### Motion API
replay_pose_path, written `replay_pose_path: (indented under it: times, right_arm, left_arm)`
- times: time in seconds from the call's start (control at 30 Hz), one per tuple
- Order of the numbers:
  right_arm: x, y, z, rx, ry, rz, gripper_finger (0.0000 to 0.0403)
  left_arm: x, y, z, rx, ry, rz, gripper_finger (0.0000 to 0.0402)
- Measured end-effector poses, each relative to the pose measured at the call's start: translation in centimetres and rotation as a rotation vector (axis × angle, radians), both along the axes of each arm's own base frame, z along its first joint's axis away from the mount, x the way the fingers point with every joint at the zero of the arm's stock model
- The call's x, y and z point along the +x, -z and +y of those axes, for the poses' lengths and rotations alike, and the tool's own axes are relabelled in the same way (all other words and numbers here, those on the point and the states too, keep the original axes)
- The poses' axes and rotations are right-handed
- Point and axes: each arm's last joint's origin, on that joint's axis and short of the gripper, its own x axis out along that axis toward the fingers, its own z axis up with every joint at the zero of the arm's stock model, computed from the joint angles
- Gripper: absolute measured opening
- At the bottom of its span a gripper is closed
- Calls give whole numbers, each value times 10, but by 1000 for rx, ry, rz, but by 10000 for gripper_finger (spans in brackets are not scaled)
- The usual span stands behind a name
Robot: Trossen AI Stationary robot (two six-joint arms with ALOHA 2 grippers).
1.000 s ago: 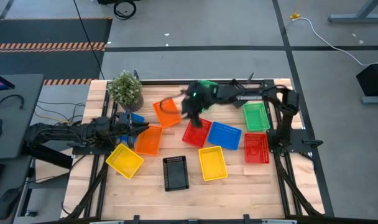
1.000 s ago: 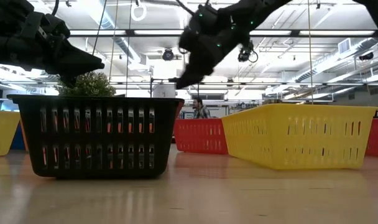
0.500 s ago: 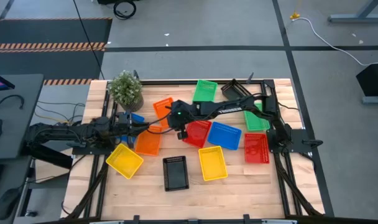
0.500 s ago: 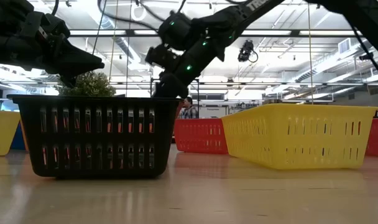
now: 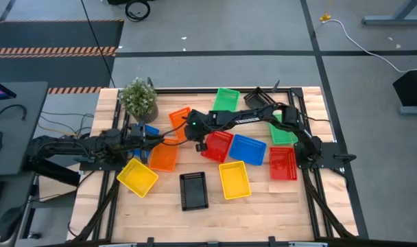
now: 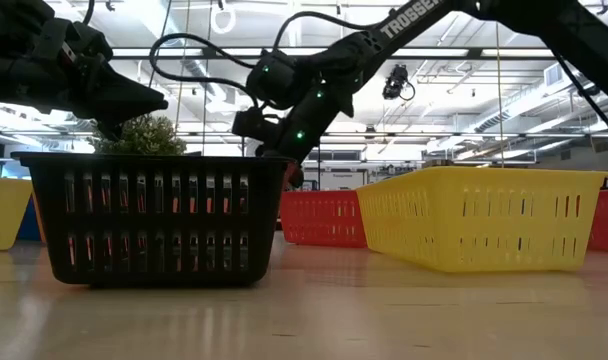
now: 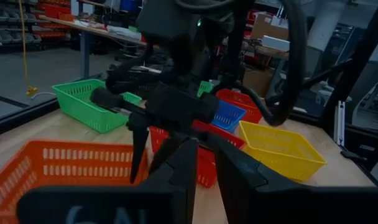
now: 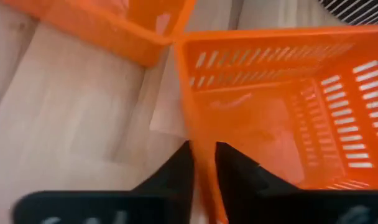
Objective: Stack baskets by color
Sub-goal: Prepare the bins on the table
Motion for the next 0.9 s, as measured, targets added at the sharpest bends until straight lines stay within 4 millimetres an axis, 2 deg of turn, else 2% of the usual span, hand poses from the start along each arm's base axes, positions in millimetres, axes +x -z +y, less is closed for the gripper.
replay_pose_path:
  times: [0.13, 0.3, 0.43, 0.5, 0.67, 0.9]
  right_arm:
    - [0, 0, 0, -2, 9, 1, 10]
    - [-6, -21, -8, -35, 85, -24, 10]
    - [-16, -47, -33, 3, 178, -90, 7]
    - [-23, -52, -52, 61, 228, -107, 7]
    - [-41, -46, -94, 213, 294, -116, 5]
    - [-56, -39, -118, 265, 360, -86, 6]
  left_arm:
    - [0, 0, 0, 0, 0, 3, 65]
    - [0, 0, 0, 0, -1, 2, 68]
    - [0, 1, 0, 0, -1, 6, 63]
    - [0, 1, 0, 0, 0, 6, 61]
    - [0, 1, 0, -1, 0, 7, 62]
    - [0, 1, 0, -2, 0, 13, 64]
